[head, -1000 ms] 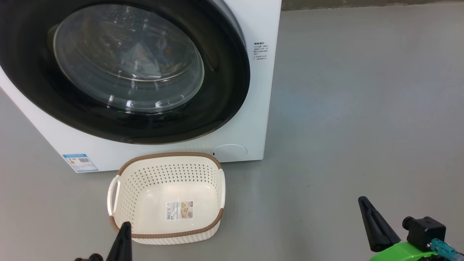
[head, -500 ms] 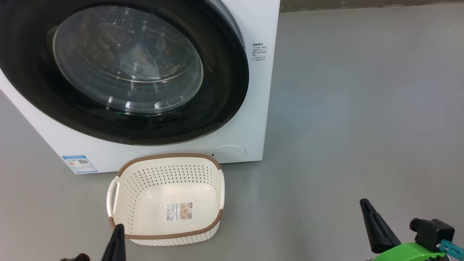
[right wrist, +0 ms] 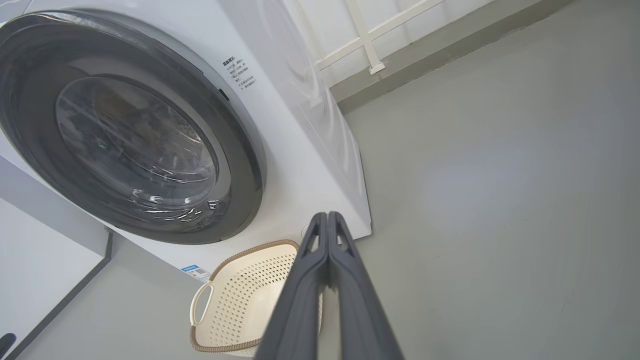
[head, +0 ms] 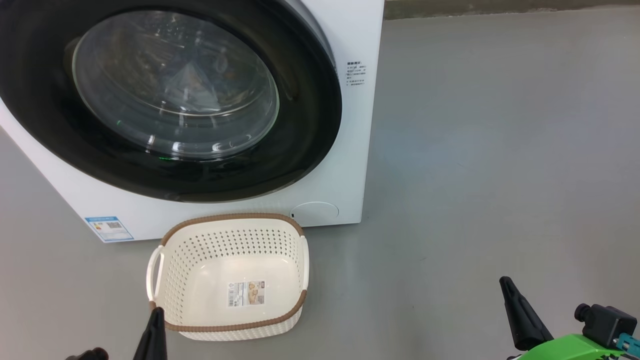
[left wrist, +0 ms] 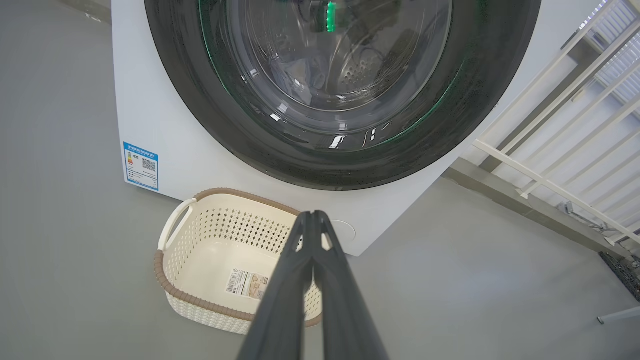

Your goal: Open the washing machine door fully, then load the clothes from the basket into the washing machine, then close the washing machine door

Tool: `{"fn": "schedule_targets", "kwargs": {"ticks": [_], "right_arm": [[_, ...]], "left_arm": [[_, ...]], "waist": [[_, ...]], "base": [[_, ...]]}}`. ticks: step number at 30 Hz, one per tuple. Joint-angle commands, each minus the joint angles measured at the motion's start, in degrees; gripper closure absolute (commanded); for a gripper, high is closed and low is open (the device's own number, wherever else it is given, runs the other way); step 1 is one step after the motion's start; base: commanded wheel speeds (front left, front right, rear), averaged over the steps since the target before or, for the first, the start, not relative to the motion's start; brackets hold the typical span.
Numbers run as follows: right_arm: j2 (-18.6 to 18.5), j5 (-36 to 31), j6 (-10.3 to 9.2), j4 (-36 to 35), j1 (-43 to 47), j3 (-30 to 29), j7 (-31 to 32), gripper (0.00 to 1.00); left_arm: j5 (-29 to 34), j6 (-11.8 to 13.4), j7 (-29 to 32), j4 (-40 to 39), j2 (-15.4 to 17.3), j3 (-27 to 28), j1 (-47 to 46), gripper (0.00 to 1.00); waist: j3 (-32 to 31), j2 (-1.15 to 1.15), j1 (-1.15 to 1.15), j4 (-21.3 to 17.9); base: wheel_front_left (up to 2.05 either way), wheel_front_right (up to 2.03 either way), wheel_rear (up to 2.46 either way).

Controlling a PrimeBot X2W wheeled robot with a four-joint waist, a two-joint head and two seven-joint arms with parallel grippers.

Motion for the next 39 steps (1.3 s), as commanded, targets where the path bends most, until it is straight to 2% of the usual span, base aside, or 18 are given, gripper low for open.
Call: {"fn": "schedule_targets", "kwargs": {"ticks": [1,39], "right_arm": [[-0.7,2.3,-0.1,-1.1,-2.5,0.1,0.2,1.0],[-0.8,27.4,-0.2,2.7,-5.5,-0.7,3.2,1.0]], "left_arm": [[-1.8,-0.5,0.3,-0.9,0.6,1.2,-2.4,1.0],[-25.7,-2.7,5.8,1.4,0.2,5.6,-5.7,1.0]], "waist": [[0.0,0.0,-0.01,0.0],[-0.8,0.0,-0.01,-0.6]], "base": [[0.0,0.0,0.0],[0.0,0.0,0.0]]}}
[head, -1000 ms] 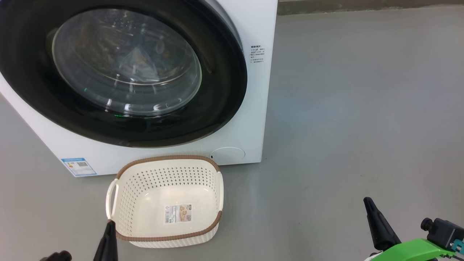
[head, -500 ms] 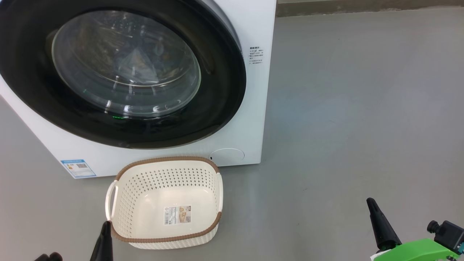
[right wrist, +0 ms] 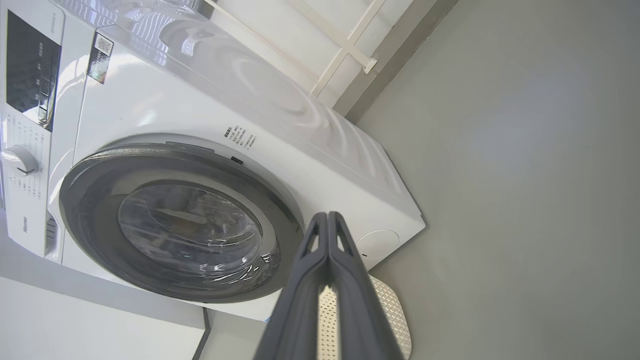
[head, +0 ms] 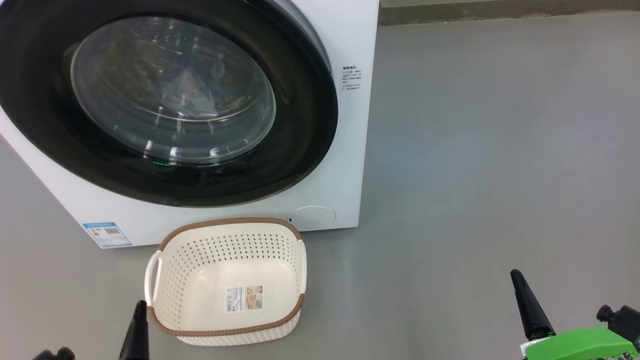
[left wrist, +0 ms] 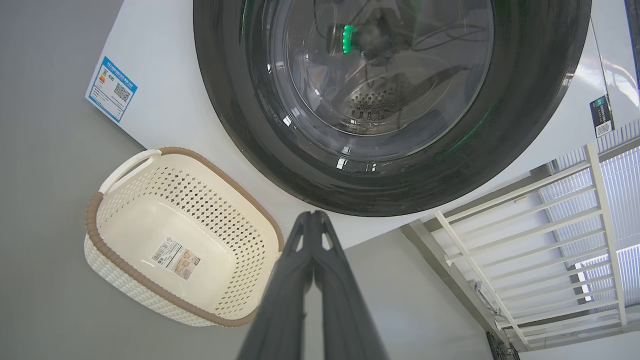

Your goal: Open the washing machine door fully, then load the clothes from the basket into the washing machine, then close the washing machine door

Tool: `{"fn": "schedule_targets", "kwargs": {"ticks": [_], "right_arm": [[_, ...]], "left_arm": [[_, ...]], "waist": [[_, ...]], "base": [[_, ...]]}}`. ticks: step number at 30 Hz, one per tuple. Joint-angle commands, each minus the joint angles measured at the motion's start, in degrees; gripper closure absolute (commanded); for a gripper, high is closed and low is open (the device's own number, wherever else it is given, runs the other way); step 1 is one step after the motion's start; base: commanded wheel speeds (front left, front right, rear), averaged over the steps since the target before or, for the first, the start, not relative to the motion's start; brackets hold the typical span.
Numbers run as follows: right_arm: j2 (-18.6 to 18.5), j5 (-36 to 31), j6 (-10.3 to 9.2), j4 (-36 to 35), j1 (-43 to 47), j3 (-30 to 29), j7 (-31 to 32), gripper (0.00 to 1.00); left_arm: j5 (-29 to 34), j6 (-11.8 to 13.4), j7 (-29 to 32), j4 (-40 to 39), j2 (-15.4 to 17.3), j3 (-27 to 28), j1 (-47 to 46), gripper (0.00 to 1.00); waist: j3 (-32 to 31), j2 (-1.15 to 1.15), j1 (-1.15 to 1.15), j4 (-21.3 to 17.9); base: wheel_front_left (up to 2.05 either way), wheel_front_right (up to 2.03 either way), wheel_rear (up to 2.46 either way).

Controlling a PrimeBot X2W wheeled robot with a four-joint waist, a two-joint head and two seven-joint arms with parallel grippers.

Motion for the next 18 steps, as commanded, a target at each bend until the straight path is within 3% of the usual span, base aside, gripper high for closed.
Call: {"fn": "schedule_targets", "kwargs": {"ticks": [1,18], "right_arm": [[-0.6,2.4,-0.19,-1.1,-2.9,0.6,0.3,1.0],[-0.5,12.8,-0.23,0.5,-4.1,0.1,1.7,1.0]], "left_arm": [[-1.8,-0.8,0.4,-1.0,0.6,1.7,-2.9,1.0],[-11.7,-1.7,2.9,0.0,0.4,3.7,-4.3,1.0]], "waist": [[0.0,0.0,-0.01,0.0],[-0.4,0.0,-0.01,-0.3]], "base": [[0.0,0.0,0.0],[0.0,0.0,0.0]]}}
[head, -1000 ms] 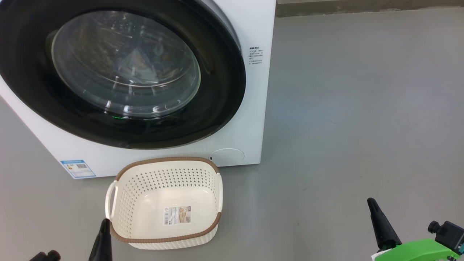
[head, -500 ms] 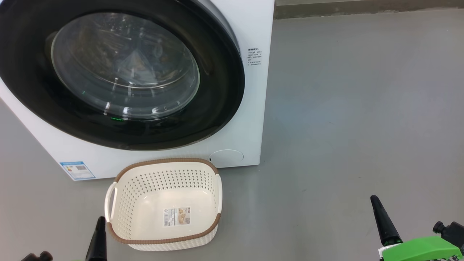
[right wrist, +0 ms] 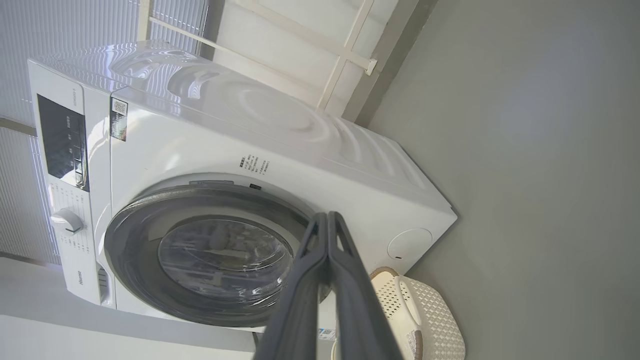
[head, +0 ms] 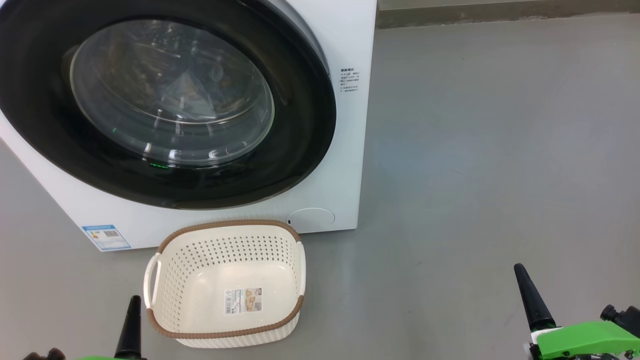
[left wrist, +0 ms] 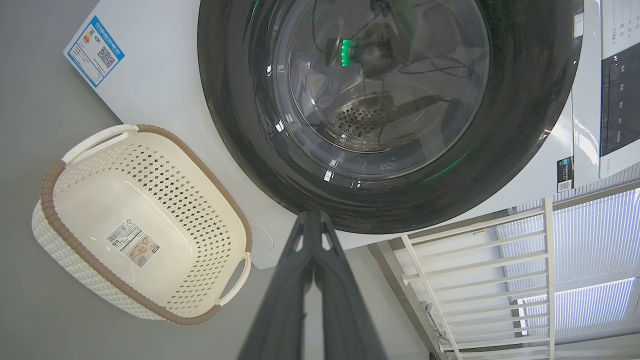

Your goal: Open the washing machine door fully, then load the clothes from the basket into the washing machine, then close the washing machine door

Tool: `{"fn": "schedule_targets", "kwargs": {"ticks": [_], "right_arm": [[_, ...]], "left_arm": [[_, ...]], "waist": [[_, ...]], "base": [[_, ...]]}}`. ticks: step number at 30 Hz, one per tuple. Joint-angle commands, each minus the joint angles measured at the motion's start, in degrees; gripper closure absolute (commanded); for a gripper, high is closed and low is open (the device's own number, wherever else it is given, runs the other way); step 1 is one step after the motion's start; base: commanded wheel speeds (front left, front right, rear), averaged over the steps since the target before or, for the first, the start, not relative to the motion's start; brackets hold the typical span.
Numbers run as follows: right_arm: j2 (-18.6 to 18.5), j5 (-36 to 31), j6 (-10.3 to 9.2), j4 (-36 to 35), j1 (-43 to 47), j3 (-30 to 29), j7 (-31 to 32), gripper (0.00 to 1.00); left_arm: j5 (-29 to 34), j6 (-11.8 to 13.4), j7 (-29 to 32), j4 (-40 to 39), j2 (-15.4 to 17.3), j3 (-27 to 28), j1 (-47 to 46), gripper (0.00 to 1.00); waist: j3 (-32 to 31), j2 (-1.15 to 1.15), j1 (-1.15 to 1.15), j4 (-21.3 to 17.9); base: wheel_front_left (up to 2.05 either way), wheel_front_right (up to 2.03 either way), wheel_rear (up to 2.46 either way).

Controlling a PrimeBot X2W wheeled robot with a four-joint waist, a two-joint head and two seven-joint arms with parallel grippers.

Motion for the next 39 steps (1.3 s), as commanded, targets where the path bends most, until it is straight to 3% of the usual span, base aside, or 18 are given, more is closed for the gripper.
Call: {"fn": "schedule_targets", "kwargs": {"ticks": [1,33,39], "right_arm": [[-0.5,1.4,-0.02,-1.2,-2.5,0.7,0.3,1.0],[-0.3,22.2,-0.11,2.0,-5.0,-0.5,3.2,1.0],[-0.3,22.5,-0.11,2.1,-5.1,-0.6,3.4,1.0]], "left_arm": [[-1.4,-1.1,0.5,-1.0,0.7,1.8,-2.7,1.0],[-21.1,-2.9,5.5,1.0,0.1,5.9,-5.5,1.0],[-21.5,-3.0,5.6,1.1,0.0,6.1,-5.5,1.0]], "waist": [[0.0,0.0,0.0,0.0],[-0.7,0.0,0.0,-0.5],[-0.7,0.0,0.0,-0.5]], "base": [[0.0,0.0,0.0],[0.0,0.0,0.0],[0.0,0.0,0.0]]}}
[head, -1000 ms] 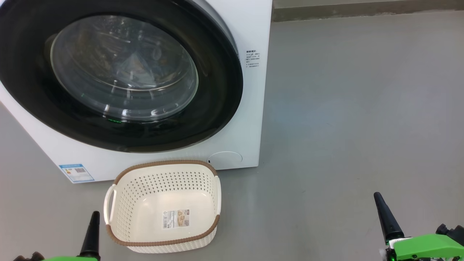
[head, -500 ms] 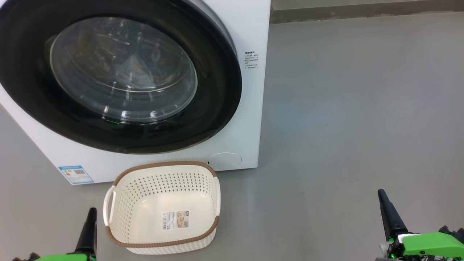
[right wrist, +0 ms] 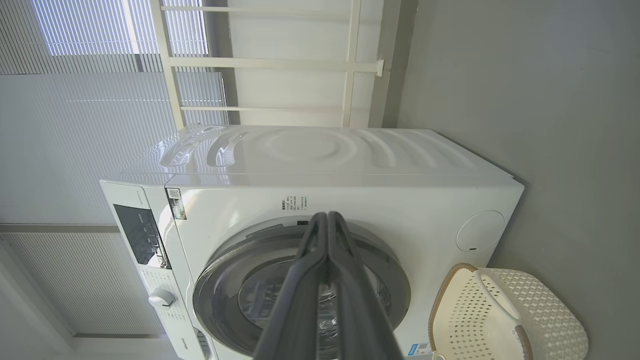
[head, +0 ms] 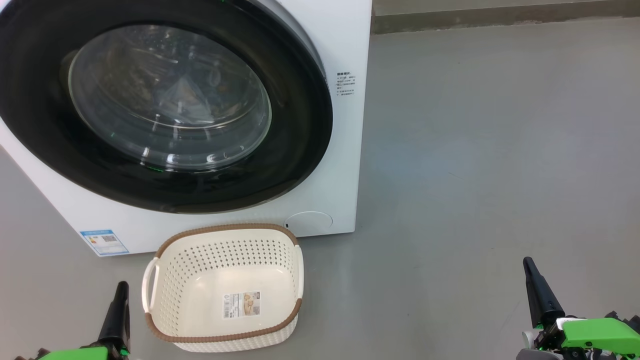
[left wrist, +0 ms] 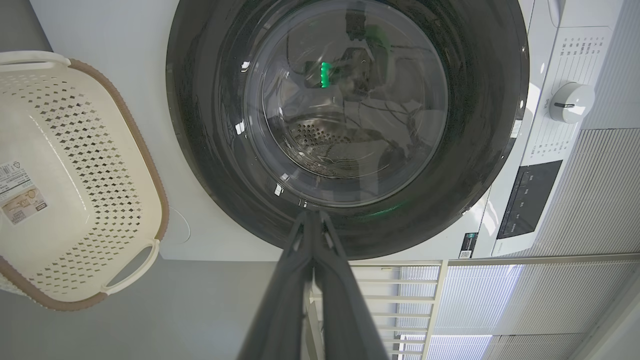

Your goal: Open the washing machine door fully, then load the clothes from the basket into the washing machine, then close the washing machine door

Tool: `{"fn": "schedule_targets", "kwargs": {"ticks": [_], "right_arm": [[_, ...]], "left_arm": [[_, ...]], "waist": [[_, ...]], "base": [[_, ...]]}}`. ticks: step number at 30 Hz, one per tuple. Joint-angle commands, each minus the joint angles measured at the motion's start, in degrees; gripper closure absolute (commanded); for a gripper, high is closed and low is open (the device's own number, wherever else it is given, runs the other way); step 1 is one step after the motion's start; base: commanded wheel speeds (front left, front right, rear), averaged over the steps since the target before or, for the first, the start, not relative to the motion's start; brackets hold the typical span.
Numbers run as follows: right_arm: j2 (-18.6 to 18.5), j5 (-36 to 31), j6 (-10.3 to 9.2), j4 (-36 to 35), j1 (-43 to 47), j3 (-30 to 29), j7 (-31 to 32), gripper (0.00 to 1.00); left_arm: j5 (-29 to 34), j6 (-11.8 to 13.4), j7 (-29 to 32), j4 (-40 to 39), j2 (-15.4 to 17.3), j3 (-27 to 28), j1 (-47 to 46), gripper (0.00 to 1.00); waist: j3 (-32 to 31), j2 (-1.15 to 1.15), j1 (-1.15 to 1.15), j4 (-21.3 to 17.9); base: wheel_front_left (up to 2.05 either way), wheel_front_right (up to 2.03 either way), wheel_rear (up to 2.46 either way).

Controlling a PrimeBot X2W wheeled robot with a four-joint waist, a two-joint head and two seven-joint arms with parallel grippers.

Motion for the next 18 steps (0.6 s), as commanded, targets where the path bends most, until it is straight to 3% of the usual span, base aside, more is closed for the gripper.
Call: {"fn": "schedule_targets", "kwargs": {"ticks": [1,18], "right_arm": [[-0.3,0.4,-0.06,-1.4,-2.2,1.1,0.4,1.0],[-0.1,0.1,-0.06,-1.4,-2.3,0.8,0.6,1.0]], "left_arm": [[-0.2,-0.6,0.2,-1.0,0.7,2.0,-2.3,1.0],[0.0,-0.6,0.4,-1.0,0.6,2.2,-2.3,1.0]], "waist": [[0.0,0.0,0.0,0.0],[0.0,0.0,0.0,0.0]], "base": [[0.0,0.0,0.0],[0.0,0.0,0.0]]}}
